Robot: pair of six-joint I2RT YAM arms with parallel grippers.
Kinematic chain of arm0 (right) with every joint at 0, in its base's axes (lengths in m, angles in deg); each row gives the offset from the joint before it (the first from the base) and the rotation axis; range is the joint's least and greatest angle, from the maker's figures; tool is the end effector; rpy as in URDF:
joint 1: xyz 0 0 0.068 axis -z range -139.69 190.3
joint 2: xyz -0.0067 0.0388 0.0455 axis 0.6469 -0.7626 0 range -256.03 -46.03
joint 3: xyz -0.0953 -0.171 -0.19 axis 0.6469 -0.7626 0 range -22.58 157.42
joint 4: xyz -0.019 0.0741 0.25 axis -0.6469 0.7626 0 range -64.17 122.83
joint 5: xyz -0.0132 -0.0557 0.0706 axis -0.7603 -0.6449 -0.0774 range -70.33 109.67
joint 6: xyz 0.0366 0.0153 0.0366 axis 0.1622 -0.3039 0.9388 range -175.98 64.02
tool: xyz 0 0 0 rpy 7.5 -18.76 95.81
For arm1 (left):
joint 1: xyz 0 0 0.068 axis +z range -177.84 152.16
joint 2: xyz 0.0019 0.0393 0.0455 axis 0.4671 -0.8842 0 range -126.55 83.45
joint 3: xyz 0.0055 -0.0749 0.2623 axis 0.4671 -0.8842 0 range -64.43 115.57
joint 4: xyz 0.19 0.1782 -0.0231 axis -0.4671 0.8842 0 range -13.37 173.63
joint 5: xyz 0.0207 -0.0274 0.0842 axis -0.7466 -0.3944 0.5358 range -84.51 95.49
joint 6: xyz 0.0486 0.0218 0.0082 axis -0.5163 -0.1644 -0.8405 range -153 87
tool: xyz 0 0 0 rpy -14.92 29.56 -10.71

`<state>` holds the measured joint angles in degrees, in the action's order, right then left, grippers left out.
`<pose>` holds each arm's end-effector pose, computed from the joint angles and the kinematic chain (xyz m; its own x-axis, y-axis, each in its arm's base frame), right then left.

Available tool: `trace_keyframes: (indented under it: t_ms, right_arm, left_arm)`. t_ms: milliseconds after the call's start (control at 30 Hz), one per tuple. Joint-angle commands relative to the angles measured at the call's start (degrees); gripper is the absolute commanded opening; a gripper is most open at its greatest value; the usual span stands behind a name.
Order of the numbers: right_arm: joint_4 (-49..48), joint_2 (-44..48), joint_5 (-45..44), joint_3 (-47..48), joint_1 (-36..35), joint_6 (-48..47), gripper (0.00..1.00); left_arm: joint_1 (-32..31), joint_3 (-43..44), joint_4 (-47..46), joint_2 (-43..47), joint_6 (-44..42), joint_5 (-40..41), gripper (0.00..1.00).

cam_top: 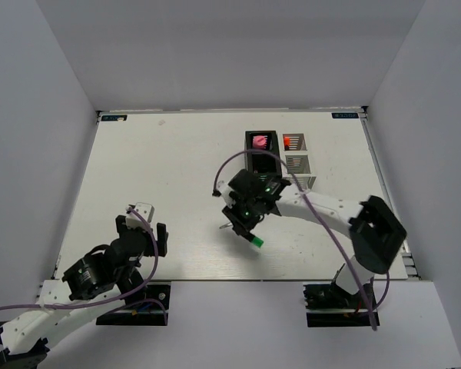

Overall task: Sort the stationery into containers
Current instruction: Pick up the pen from the center of the board, then place the pen in the storage box.

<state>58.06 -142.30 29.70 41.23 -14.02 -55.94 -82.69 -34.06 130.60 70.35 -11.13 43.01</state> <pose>0.1899 0.2752 0.1965 -0.5277 -0.7340 -0.4275 -0.8430 0.5142 0.1577 0.0528 -0.0374 0.2423 -0.4562 0.1347 -0.8796 0.2128 0.9763 0.0391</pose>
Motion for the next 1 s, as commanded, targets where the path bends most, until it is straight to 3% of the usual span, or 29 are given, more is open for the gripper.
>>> trace_keyframes:
  t_ms: [0, 133, 200, 267, 367, 467, 600, 967]
  right_arm:
    - [-2.3, 10.0, -4.4, 8.4, 0.1, -7.7, 0.00]
    - [-10.6, 14.9, -27.5, 10.3, 1.3, -13.2, 0.00]
    - [-21.5, 17.9, -37.9, 7.8, 2.9, -17.2, 0.00]
    - [-33.5, 19.9, -44.4, 3.8, 4.7, -20.4, 0.00]
    - [-49.6, 19.4, -47.5, -0.6, 9.6, -25.7, 0.00]
    - [-57.3, 16.3, -48.1, -1.5, 15.0, -24.8, 0.00]
    - [-48.0, 12.7, -44.3, 5.7, 22.8, -13.6, 0.00]
    - [-53.7, 8.1, -17.8, 1.1, 36.2, 2.1, 0.00]
  left_arm:
    - [0.3, -0.5, -0.9, -0.9, -0.7, -0.6, 0.92]
    - [0.4, -0.4, -0.6, -1.0, -0.7, -0.5, 0.92]
    - [0.4, -0.6, -0.7, -1.0, -0.7, -0.3, 0.92]
    - [0.4, -0.6, -0.8, -1.0, -0.9, -0.3, 0.92]
    - [0.4, -0.8, -1.0, -1.6, -1.2, -0.7, 0.92]
    - [0.4, -0.8, -1.2, -2.4, -1.4, -1.0, 0.92]
    - [0.4, -0.7, -1.0, -3.0, -1.2, -1.0, 0.92]
    - [0.4, -0.8, -1.2, -3.1, -1.6, -1.6, 0.92]
